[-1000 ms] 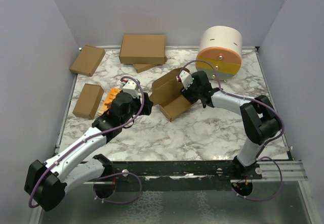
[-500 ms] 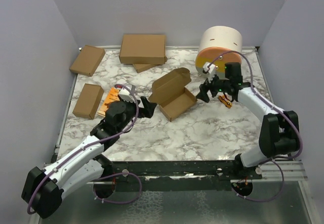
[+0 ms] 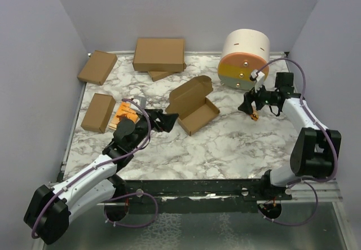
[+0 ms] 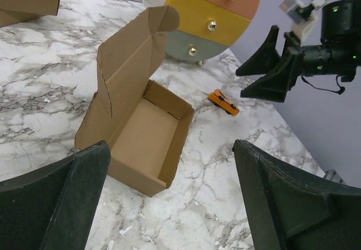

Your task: Fold the paper box

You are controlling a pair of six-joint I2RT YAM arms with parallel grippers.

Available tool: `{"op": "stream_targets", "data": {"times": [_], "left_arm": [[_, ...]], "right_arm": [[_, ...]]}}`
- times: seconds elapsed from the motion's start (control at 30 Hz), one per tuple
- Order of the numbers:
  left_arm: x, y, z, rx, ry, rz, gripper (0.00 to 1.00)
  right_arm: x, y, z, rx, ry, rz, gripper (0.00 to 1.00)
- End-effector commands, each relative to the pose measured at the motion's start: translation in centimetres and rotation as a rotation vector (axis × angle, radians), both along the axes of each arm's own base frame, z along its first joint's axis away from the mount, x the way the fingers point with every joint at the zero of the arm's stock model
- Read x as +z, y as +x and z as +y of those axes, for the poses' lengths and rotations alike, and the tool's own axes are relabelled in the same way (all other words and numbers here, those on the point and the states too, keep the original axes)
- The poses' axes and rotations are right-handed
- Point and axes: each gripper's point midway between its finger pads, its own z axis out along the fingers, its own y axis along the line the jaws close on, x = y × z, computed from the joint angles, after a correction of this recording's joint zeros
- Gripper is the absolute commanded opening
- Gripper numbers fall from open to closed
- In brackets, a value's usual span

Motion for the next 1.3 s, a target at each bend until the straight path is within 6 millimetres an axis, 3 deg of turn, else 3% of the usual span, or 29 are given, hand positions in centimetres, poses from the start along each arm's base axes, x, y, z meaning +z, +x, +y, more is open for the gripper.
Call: {"op": "stream_targets", "data": {"times": [0.0, 0.13, 0.43, 0.7, 0.9, 1.27], "left_arm": [[1.1, -0.2, 0.3, 0.004, -0.024, -0.039, 0.93], [0.8, -0.1, 1.0, 0.032, 0.030, -0.029, 0.93], [0.3, -0.2, 2.4, 0.081, 0.089, -0.030, 0.92], [0.1, -0.2, 2.3, 0.079, 0.094, -0.027, 0.92], [0.1, -0.2, 2.2, 0.072, 0.097, -0.028, 0.92], [-0.1, -0.5, 2.7, 0.085, 0.104, -0.027, 0.92]], "right_arm": [[-6.1, -1.1, -4.9, -0.142, -0.146, 0.229, 0.73], [-7.4, -1.0, -5.8, -0.174, -0.161, 0.268, 0.69], [-7.9, 1.3, -7.4, -0.226, -0.217, 0.235, 0.70], [-9.0, 2.1, -7.6, -0.229, -0.220, 0.254, 0.69], [-10.2, 2.3, -6.6, -0.212, -0.249, 0.271, 0.67], [-11.4, 1.9, -7.2, -0.237, -0.307, 0.291, 0.41]]}}
